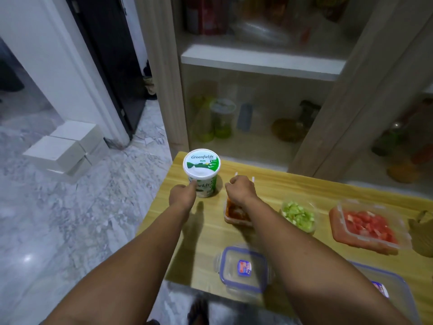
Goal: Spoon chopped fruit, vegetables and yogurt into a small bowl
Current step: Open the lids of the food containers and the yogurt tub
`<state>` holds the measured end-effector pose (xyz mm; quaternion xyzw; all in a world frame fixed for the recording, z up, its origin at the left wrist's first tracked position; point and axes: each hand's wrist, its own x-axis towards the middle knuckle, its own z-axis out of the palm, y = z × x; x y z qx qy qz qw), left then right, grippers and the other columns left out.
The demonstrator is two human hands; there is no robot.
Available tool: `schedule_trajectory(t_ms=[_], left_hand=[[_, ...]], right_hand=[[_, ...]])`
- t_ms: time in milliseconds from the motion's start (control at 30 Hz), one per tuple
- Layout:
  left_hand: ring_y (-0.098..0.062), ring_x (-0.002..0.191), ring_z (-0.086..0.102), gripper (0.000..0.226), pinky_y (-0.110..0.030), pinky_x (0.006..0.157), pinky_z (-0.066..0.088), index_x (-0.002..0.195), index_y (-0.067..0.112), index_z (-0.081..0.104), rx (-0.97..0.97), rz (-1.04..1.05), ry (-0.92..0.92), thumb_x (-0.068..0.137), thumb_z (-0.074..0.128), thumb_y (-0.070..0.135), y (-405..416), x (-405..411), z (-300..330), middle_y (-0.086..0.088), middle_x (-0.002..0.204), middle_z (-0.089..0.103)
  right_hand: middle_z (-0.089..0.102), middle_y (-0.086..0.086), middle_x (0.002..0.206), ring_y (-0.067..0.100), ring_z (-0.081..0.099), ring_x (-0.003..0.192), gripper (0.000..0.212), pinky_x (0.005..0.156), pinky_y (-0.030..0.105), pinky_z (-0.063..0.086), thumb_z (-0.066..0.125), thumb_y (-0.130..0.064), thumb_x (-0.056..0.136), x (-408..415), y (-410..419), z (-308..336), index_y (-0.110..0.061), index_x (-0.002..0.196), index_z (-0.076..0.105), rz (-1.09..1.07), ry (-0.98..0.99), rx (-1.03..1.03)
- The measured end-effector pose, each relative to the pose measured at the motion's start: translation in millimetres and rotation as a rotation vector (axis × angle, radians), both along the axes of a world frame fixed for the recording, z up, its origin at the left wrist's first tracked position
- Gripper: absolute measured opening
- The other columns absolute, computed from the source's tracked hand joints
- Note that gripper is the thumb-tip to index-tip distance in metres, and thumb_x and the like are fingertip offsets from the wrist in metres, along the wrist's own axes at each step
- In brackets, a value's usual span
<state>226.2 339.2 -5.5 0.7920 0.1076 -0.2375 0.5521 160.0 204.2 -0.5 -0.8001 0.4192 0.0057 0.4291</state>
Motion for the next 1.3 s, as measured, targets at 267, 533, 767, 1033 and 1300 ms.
schedule_trajectory(t_ms=[267, 533, 767, 1033, 1300], left_hand=[[-0.029, 0.083, 0.054, 0.027, -0.042, 0.082, 0.052, 0.071, 0.01, 0.06, -0.057, 0.004, 0.003, 0.089, 0.062, 0.03, -23.8, 85.2, 8.2, -0.01, 0.088, 0.059], [-0.027, 0.071, 0.063, 0.016, -0.031, 0.06, 0.05, 0.071, 0.011, 0.065, -0.197, -0.025, 0.127, 0.084, 0.071, 0.017, -50.3, 124.8, -2.5, -0.009, 0.072, 0.066], [-0.033, 0.077, 0.069, 0.015, -0.049, 0.081, 0.06, 0.094, 0.005, 0.073, -0.355, 0.012, 0.236, 0.08, 0.077, 0.009, -55.9, 130.3, -12.1, -0.021, 0.092, 0.073], [-0.027, 0.069, 0.07, 0.011, -0.04, 0.074, 0.061, 0.084, 0.007, 0.074, -0.381, 0.115, 0.178, 0.076, 0.08, 0.012, -55.4, 126.2, -13.4, -0.014, 0.082, 0.074], [-0.025, 0.075, 0.066, 0.022, -0.03, 0.074, 0.054, 0.069, 0.007, 0.069, -0.072, 0.204, -0.124, 0.075, 0.078, 0.026, -34.0, 109.3, -12.0, -0.008, 0.075, 0.072]], right_hand=[[0.069, 0.014, 0.107, 0.036, 0.062, 0.104, 0.037, 0.083, 0.036, 0.048, 0.052, -0.04, 0.094, 91.7, -11.5, 0.1, -0.007, 0.096, 0.069, -0.117, -0.099, 0.067], [0.074, 0.006, 0.082, 0.029, 0.072, 0.081, 0.028, 0.079, 0.044, 0.06, 0.07, -0.044, 0.075, 141.1, -20.0, -26.8, -0.017, 0.071, 0.067, -0.247, -0.201, 0.25], [0.073, 0.003, 0.075, 0.03, 0.072, 0.08, 0.018, 0.073, 0.047, 0.06, 0.075, -0.033, 0.073, 143.6, -16.0, -34.1, -0.02, 0.063, 0.068, -0.293, -0.313, 0.26], [0.072, -0.003, 0.083, 0.021, 0.07, 0.084, 0.017, 0.082, 0.042, 0.058, 0.076, -0.033, 0.074, 139.2, -14.3, -30.0, -0.02, 0.083, 0.071, -0.329, -0.376, 0.234], [0.075, 0.004, 0.09, 0.027, 0.066, 0.09, 0.013, 0.076, 0.026, 0.048, 0.064, -0.021, 0.083, 111.2, -5.9, -16.7, -0.019, 0.083, 0.076, -0.4, -0.286, -0.027]])
